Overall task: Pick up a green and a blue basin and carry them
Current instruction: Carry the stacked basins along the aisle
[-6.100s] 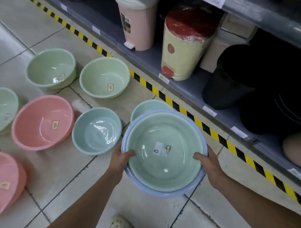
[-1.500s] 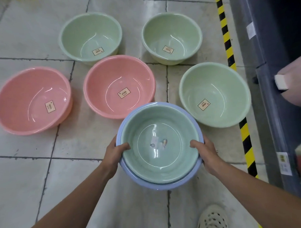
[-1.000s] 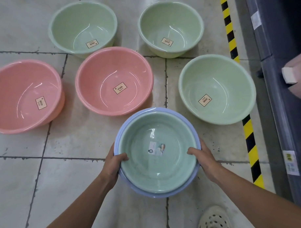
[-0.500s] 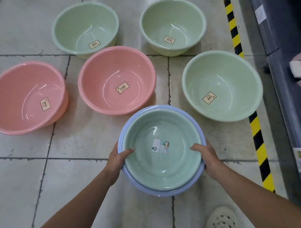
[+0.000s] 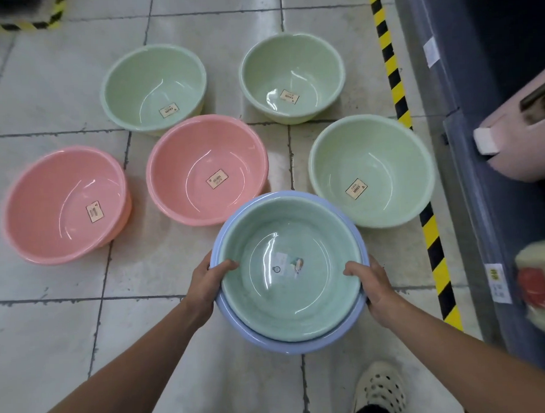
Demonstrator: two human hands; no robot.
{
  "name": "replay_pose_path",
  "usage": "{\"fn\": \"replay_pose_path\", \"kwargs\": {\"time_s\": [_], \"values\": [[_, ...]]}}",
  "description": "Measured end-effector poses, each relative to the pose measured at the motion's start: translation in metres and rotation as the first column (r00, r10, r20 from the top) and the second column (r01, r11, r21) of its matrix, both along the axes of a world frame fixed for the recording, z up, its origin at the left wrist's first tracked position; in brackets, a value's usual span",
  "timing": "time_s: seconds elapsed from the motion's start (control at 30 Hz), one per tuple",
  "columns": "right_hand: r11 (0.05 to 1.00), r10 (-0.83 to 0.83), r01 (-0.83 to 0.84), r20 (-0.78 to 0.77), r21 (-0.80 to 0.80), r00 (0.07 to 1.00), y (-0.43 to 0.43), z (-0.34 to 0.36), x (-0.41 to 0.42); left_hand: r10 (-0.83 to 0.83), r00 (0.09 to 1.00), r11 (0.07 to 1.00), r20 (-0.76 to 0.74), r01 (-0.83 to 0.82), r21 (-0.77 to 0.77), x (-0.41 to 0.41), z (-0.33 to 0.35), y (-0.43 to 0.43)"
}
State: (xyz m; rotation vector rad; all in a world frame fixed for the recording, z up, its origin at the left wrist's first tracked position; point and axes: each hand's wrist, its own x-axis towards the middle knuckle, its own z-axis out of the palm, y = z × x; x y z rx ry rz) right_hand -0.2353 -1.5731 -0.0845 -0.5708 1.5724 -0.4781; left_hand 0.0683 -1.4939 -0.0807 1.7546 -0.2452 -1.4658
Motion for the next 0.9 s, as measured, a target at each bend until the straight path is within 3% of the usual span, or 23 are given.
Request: {"fn": "replay_pose_path", "kwargs": {"time_s": [0.2,0.43,0.9], "values": [[1.0,0.009,-0.009,0.014,-0.021,1.0,-0.041,0.088,-0.025,-0.047,0.999,0.998,0.006,0.047,0.032,-0.021,0.084,-0.04],[0.999,-0.012,0.012,0.001,-0.051,1.0,-0.107,0.16,-0.067,-0.025,1.0,0.999,0.013,0.025,-0.037,-0.068,0.158,-0.11],[0.997,-0.028,0.026,-0.015,-0.077,1.0,-0.203,0.192,-0.116,-0.069,0.998,0.997,0.013,0.069,-0.043,-0.112,0.193,-0.215]]}}
